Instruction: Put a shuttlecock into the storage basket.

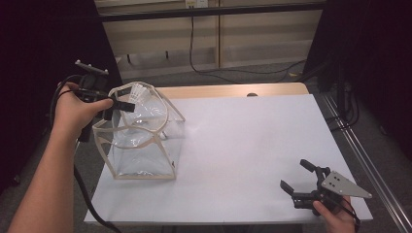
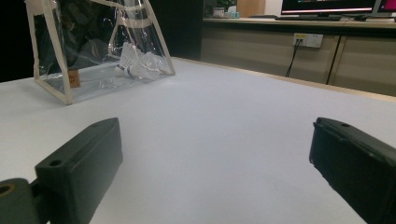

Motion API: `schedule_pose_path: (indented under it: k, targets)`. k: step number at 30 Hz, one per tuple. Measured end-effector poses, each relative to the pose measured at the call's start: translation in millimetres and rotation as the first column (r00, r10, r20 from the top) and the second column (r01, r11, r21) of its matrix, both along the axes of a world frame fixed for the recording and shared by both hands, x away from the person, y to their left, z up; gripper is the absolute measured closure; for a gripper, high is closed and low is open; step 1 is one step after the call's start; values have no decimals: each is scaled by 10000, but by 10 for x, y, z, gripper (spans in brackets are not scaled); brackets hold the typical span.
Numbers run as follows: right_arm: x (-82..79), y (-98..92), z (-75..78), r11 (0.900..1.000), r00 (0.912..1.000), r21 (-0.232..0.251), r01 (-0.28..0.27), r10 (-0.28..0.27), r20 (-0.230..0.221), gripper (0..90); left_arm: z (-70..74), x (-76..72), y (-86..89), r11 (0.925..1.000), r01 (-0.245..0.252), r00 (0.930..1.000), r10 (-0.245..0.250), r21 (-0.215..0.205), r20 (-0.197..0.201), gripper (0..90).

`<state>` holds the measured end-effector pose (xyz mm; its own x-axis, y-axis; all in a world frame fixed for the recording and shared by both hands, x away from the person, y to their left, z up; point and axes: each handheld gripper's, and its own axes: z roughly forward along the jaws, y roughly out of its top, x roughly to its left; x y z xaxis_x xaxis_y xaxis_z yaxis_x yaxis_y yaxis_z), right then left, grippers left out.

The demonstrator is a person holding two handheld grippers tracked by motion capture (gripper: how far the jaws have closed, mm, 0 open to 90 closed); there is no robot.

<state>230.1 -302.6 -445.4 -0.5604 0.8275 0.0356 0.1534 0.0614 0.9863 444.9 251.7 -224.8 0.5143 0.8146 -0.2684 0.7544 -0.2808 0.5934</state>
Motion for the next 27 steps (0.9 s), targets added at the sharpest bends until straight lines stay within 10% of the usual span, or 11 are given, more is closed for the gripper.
schedule_pose_path:
  k: [27]
  targets:
    - [-1,-3,-1,10000,10000,-36,-22,22,-3,24,-167,8,9,9996,176,9991,-167,204,-398,653]
